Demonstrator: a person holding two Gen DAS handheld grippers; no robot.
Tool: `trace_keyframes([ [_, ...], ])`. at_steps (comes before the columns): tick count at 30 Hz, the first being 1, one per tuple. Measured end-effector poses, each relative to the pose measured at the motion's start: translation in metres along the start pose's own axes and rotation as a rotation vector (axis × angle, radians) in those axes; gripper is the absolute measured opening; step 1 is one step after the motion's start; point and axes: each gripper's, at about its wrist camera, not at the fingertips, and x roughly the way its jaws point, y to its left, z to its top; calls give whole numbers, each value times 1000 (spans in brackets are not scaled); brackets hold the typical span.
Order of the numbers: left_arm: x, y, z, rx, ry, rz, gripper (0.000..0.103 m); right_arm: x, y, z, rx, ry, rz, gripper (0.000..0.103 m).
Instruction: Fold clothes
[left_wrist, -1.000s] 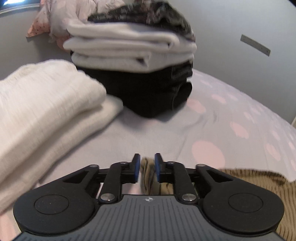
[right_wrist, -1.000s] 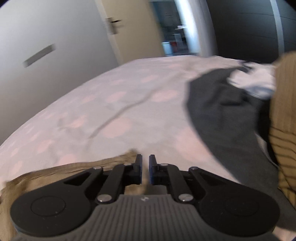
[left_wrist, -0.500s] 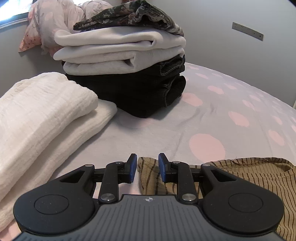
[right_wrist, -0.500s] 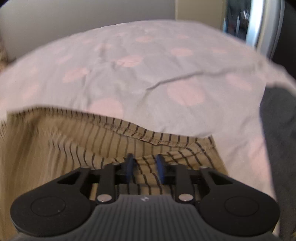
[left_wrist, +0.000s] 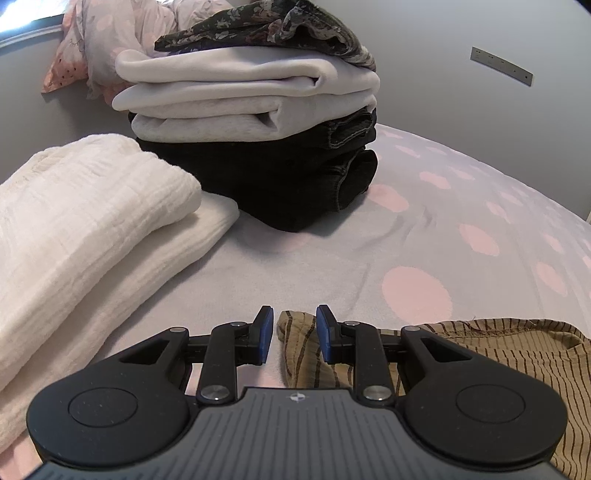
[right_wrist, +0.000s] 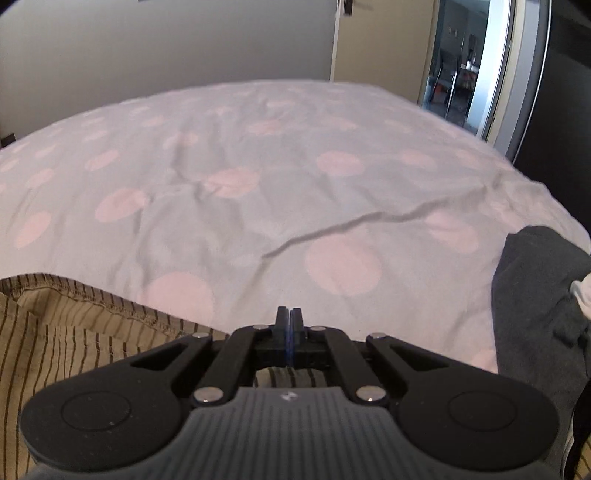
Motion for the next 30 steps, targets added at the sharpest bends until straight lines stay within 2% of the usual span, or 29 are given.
trace_keyframes([
  [4, -4, 0, 4, -14, 19, 7, 29, -20, -6, -6, 32, 10, 16, 4],
  [7, -18, -3, 6, -7, 18, -20, 29, -43, -9, -21, 51, 21, 44, 6],
  [13, -61, -9, -2, 24, 31, -84, 29, -106, -19, -77, 194, 16, 112, 6],
  [18, -106, -23, -19, 81, 63, -189, 29, -155, -10, -128, 221, 10, 134, 11],
  [21, -125, -28, -38, 121, 127, -241, 29, -181, -2, -156, 225, 9, 131, 17],
  [22, -130, -29, -45, 135, 156, -258, 29, -187, -1, -162, 229, 2, 123, 30],
  [23, -134, -31, -53, 157, 185, -265, 29, -193, -1, -168, 237, -2, 110, 36],
  [27, -146, -37, -85, 271, 292, -273, 29, -207, -6, -187, 289, 15, 87, 36],
  [30, -159, -37, -103, 314, 336, -285, 29, -214, -9, -199, 336, 31, 57, 37],
])
